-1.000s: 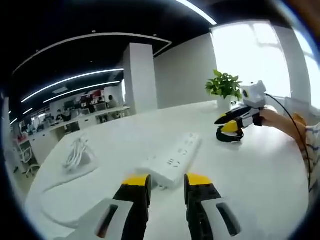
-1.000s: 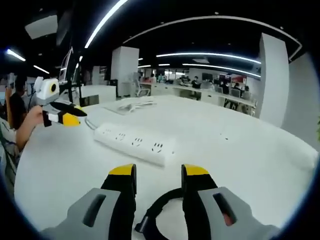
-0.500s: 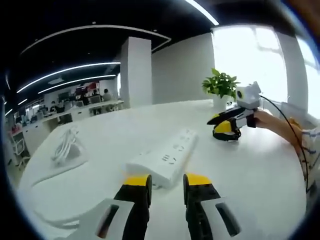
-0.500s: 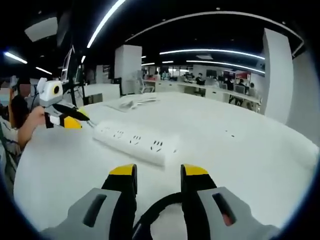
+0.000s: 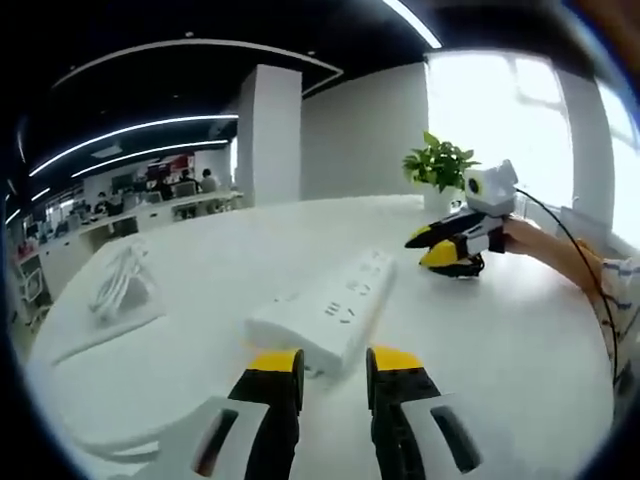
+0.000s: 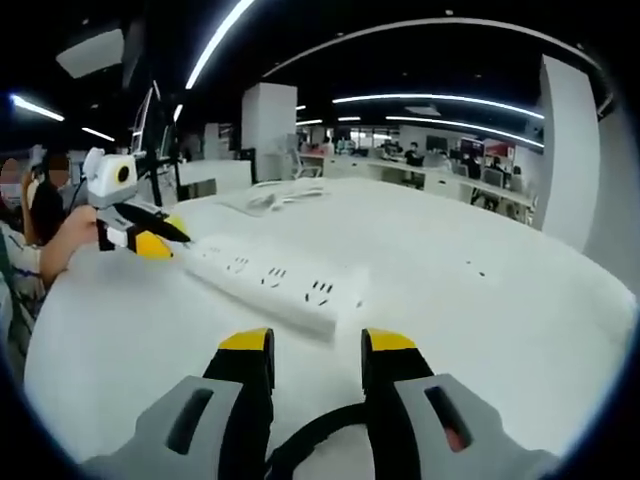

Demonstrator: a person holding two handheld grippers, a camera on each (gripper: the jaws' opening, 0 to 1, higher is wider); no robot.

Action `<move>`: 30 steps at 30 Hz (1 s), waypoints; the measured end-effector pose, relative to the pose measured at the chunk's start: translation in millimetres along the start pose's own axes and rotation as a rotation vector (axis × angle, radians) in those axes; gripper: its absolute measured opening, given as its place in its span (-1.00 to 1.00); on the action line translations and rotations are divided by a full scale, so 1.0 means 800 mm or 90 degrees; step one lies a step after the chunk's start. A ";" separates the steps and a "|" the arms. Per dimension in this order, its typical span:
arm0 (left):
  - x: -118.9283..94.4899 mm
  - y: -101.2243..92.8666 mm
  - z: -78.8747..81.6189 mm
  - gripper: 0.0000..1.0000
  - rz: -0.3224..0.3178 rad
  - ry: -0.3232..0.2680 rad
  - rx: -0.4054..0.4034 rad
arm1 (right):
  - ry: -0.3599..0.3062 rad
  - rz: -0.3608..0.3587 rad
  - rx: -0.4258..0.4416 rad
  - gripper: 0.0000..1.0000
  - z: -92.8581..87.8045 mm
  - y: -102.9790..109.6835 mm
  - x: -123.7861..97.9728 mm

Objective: Straighten the power strip on the desk, plug the charger into it

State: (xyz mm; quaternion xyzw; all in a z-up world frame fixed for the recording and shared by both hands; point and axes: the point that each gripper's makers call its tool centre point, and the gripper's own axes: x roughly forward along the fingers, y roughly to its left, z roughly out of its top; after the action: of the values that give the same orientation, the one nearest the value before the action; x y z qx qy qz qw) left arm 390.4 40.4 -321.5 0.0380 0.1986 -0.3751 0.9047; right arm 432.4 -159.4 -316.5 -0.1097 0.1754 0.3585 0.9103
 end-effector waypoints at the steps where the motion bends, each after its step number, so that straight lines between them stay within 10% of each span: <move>1: 0.001 0.000 0.000 -0.51 -0.002 0.000 -0.001 | 0.001 0.002 -0.003 -0.31 0.000 0.001 0.001; 30: 0.017 0.004 -0.003 -0.48 -0.005 -0.005 -0.009 | 0.018 0.028 -0.005 -0.33 -0.003 -0.007 0.023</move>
State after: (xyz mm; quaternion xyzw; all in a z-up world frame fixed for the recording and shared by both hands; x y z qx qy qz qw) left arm 400.2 34.2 -329.2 0.0293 0.1981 -0.3772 0.9042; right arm 448.5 -153.1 -326.1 -0.1143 0.1892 0.3773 0.8993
